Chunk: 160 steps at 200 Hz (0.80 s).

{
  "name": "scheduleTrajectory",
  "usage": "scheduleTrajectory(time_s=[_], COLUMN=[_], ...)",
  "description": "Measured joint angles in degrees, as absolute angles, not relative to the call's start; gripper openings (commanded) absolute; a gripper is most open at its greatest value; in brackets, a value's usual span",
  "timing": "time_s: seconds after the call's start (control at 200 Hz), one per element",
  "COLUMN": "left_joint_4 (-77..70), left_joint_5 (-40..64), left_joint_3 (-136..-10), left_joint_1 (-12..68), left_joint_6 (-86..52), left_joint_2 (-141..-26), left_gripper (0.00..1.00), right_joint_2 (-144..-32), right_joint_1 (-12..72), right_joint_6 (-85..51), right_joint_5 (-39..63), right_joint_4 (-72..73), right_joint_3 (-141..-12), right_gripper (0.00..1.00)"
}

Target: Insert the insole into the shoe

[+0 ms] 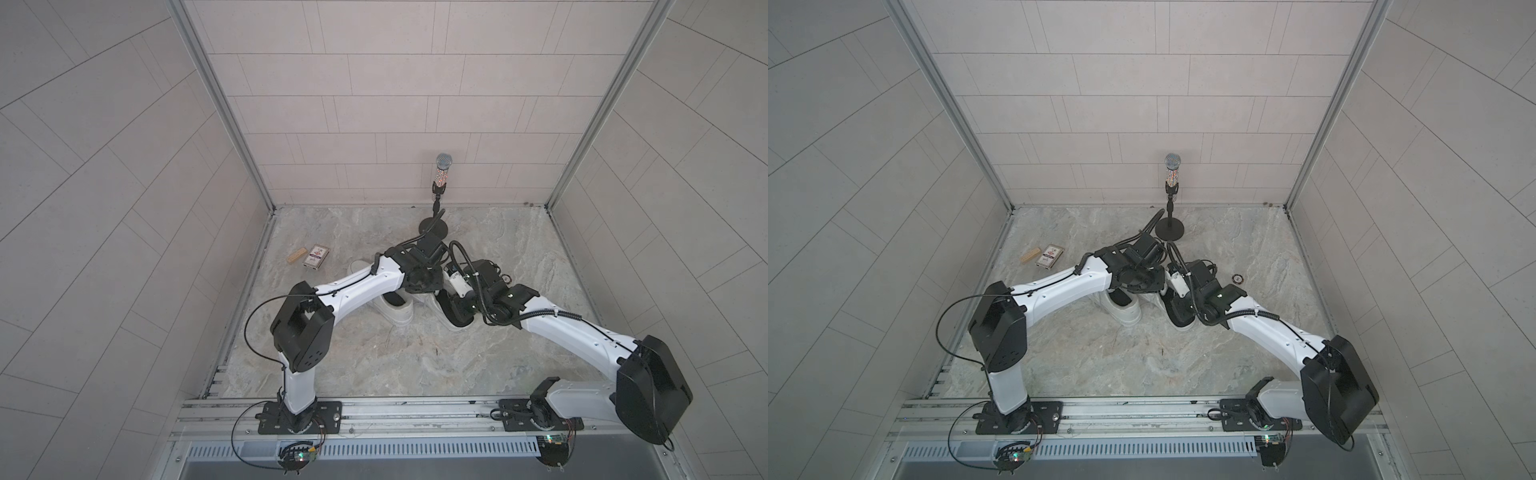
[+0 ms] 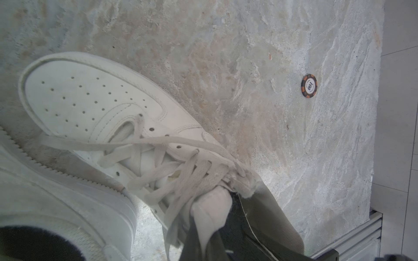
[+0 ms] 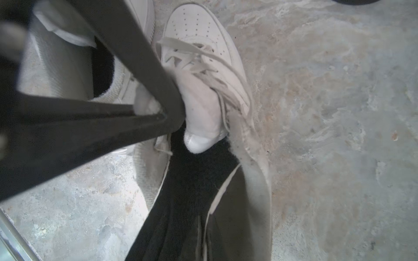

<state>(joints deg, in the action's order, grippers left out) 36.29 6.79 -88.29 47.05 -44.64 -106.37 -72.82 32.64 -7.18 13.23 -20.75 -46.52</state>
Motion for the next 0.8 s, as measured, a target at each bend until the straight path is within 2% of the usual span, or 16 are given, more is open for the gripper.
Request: scheduleTrajectory(time_s=[0.065,0.245,0.355,0.64,0.801], left_joint_4=[36.23,35.55,33.89,32.12,31.99], left_joint_5=[7.27,7.38,7.62,7.81,7.42], left_joint_3=[-88.23,-87.61,-86.59,-84.4,-84.29], left_joint_1=[47.05,47.05,47.05,47.05,47.0], left_joint_6=[-44.82,-45.52,-45.87,-46.3,-46.3], left_joint_2=[-106.37,-106.28,-105.91,-104.33,-104.29], left_gripper=[0.0,0.0,0.0,0.0,0.0], right_joint_2=[-72.44,-75.59,-78.08,-82.24,-81.01], right_joint_1=[32.64,32.71,32.86,32.95,32.95], right_joint_6=[-6.46,-6.83,-8.51,-10.22,-9.96], right_joint_5=[13.13,11.07,9.91,8.49,9.61], right_joint_4=[-21.34,-24.47,-24.29,-21.63,-19.68], right_joint_3=[-46.46,-49.28,-50.13,-51.18,-50.06], right_gripper=[0.06,0.19,0.21,0.0,0.0])
